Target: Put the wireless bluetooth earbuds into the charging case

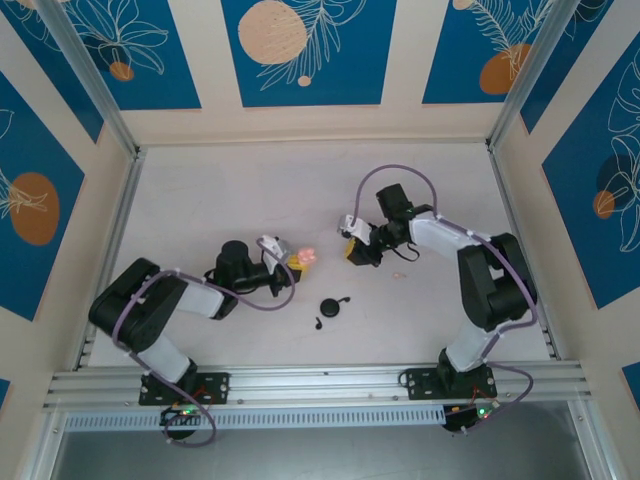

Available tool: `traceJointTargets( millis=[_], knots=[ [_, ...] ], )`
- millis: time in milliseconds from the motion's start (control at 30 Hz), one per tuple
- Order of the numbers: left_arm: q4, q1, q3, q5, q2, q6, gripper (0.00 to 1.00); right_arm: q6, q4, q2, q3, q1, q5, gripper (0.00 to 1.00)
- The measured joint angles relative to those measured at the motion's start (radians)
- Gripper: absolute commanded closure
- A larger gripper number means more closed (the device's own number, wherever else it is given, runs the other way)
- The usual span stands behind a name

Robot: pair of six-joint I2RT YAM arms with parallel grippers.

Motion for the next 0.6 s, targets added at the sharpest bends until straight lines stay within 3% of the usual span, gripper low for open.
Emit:
traceJointTargets(
  millis=[233, 600],
  knots=[
    [0.217, -0.05, 0.001, -0.014, 0.145, -0.018, 0.9, 0.139, 0.19, -0.105, -0.097, -0.056, -0.134, 0.86],
    [0.287, -0.122, 0.094, -0.064, 0.189, -0.01, 0.9, 0.448, 0.608, -0.258, -0.301, -0.088, -0.253, 0.86]
  ],
)
